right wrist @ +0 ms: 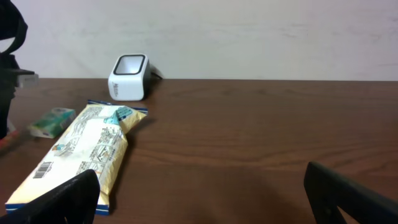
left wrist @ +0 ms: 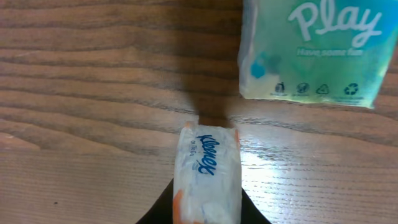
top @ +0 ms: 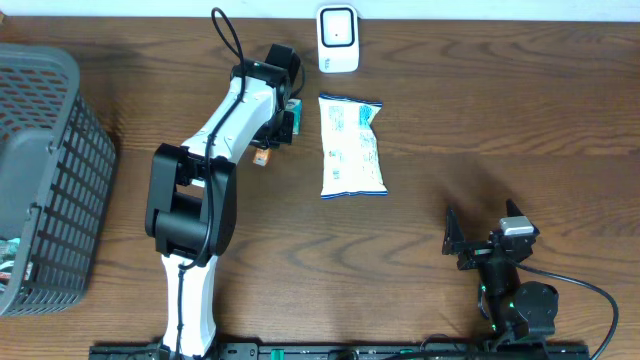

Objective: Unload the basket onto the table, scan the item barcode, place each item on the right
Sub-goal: 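Hold the orange box under the scanner with the left gripper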

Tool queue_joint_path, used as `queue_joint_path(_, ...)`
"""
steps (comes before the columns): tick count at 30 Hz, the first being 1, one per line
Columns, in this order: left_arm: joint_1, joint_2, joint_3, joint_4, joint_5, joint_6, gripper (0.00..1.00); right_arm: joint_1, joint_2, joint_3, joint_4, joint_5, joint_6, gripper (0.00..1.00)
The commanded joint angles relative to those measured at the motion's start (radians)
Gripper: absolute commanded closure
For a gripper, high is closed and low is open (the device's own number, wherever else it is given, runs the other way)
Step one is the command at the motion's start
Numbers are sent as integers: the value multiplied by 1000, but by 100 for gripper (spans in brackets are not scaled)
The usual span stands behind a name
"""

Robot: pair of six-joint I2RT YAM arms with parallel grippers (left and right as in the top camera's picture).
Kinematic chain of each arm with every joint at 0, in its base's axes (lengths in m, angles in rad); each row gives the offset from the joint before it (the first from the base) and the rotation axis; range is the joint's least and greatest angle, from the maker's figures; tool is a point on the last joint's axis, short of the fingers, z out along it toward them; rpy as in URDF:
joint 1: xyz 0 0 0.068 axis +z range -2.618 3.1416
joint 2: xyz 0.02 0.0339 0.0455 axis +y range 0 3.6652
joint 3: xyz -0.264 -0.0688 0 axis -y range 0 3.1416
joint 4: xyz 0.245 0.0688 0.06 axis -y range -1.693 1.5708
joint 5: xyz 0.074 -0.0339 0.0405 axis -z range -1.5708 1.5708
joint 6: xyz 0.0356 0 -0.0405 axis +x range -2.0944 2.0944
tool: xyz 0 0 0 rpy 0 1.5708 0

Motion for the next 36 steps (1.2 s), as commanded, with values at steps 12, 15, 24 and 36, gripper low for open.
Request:
queue_joint_path(12, -6, 2, -21, -9, 22, -20, 62, -6, -2, -2, -4, 5, 10, 1)
queue_joint_path(15, -6, -9, -14, -9, 65, -20, 62, -6, -2, -2, -4, 5, 10, 1)
queue_joint_path(24, -6, -74, -2, -32, 89, -20, 62, -6, -2, -2, -4, 5, 10, 1)
queue_joint_path(36, -6, -87, -2, -69, 285, -11, 62, -6, -2, -2, -4, 5, 10, 1)
